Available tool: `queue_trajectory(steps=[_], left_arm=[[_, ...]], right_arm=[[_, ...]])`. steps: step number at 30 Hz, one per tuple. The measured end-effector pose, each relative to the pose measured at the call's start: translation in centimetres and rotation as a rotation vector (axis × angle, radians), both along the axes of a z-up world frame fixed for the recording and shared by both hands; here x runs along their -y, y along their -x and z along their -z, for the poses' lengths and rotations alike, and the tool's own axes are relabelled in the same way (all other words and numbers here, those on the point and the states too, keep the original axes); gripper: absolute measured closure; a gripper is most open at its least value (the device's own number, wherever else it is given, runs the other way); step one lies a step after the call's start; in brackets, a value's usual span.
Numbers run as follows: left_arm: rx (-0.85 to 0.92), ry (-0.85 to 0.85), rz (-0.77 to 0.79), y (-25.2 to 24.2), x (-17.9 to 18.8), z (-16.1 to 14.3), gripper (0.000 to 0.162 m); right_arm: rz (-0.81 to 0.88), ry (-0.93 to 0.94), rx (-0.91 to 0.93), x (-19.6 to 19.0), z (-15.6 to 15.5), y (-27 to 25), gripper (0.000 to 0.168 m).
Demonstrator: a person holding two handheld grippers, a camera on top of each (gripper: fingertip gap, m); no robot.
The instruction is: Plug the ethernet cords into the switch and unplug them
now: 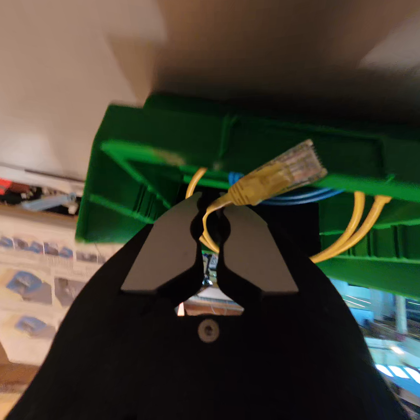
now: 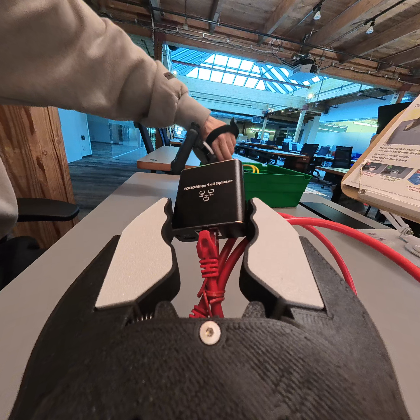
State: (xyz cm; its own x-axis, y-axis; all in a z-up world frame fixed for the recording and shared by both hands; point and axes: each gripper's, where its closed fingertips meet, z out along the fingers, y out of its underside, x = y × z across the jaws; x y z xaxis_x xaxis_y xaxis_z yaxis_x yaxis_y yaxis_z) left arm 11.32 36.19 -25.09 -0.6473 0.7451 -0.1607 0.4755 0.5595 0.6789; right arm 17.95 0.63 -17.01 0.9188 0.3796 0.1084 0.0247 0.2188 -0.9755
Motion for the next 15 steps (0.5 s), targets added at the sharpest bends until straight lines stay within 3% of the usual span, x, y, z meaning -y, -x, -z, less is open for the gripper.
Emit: queue_trajectory(steps=[3,5,9,12,15], left_arm=[[0.202,0.084,-0.158,-1.8,-0.2,-4.7,0.157],[0.391,0.153,-0.3,-2.8,-0.9,-9.8,0.158],[0.882,0.314,-0.529,-1.9,-2.2,-23.8,0.157],[1.217,0.351,-0.637,2.1,-2.8,-35.5,0.157],[1.436,0.503,-0.747,6.9,-1.2,-45.0,0.157]], right_arm=[[0.002,-0.005,-0.007,0.1,-0.1,-0.1,0.104],[0.002,-0.009,-0.008,0.1,-0.1,-0.1,0.104],[-0.003,-0.01,-0.008,0.1,-0.1,-0.1,0.104],[-0.006,-0.009,-0.008,0.2,-0.1,0.0,0.104],[-0.007,-0.018,-0.019,0.3,-0.2,-0.2,0.104]])
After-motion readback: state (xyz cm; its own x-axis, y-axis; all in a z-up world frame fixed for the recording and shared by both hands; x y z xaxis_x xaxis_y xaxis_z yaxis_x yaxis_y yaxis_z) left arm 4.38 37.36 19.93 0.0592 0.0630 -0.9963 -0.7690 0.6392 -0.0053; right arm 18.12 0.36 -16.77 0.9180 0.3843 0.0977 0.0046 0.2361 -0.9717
